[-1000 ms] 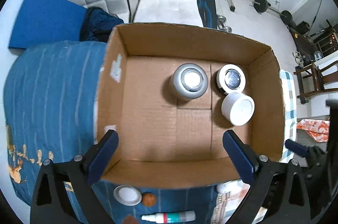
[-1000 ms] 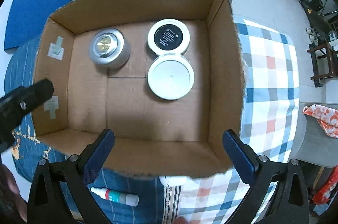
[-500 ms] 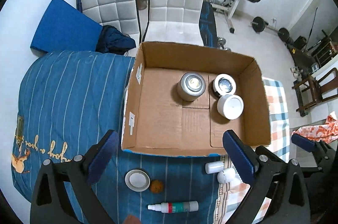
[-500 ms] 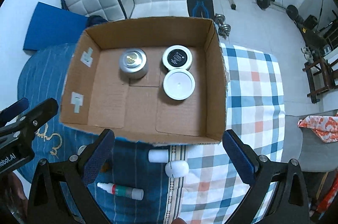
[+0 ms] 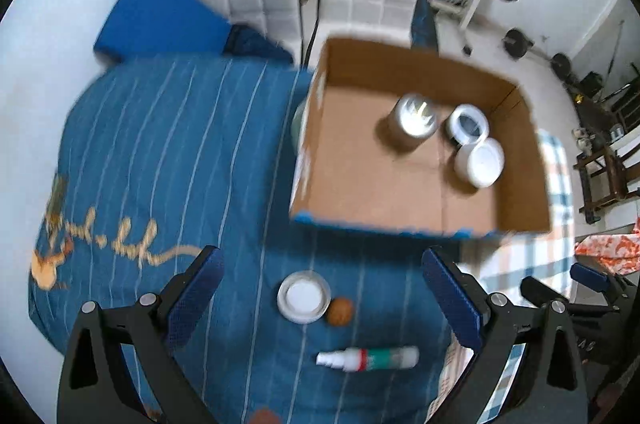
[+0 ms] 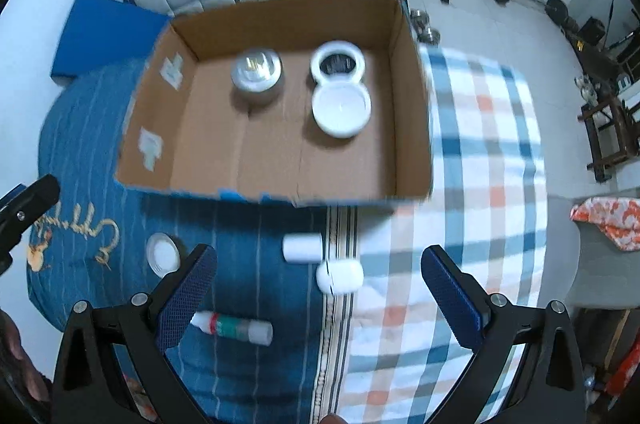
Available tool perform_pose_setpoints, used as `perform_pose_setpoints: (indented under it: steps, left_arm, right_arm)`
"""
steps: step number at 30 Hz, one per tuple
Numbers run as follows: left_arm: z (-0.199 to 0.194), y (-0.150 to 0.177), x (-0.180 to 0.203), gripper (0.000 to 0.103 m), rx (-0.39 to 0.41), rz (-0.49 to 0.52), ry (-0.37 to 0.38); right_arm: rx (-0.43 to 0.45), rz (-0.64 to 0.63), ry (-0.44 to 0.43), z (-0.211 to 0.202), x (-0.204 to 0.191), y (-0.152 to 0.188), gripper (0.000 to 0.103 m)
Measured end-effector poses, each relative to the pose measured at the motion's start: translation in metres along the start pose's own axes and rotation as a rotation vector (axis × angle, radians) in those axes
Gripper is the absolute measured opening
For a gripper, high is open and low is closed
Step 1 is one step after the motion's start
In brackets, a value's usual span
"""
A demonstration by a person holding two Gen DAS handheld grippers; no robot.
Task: Organize rigid objects
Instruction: 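Withdraw both tools from the box toward the remaining items, then grasp the white lid with left tool while right tool grasps egg-shaped case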
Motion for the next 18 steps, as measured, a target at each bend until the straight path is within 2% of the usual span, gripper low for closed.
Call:
perform_pose_setpoints:
  steps: [8,10,12,14,18]
  left_arm:
    - [0.093,0.067,-0.012,0.101,-0.262,-0.018,0.016]
    - [0.113,0.083,-0.013,0.101,-0.313,-0.025,0.021]
    - [0.127,0.098,-0.017,0.101,-0.348,-0.042,0.028]
    - [0.138,0.107,-0.019,0.101,-0.379,-0.056,0.029]
    - [0.153,0.115,-0.016,0.101,-0.409,-0.065,0.062]
  right_arm:
    - [-0.16,0.049,0.061,0.085,0.029,0.041,0.103]
    - [-0.189,0.063,0.043,0.098,0.032,0.052,0.103]
    - [-0.209,0.036,0.03,0.106,0.026,0.065,0.103]
    - [-0.23,0.003,0.053,0.117,0.023,0.078,0.103]
    - [-0.252,0.059,0.074,0.142,0.032,0.079,0.103]
Point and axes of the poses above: each gripper's, at about its wrist camera, not at the fingertips, and z roughly the way its jaws point, x to its right, y to its underside, the point moved 6 cm from there along z, roughly the way its jaws point, and after that the axes turned 14 degrees about z, right-handed, at the moved point
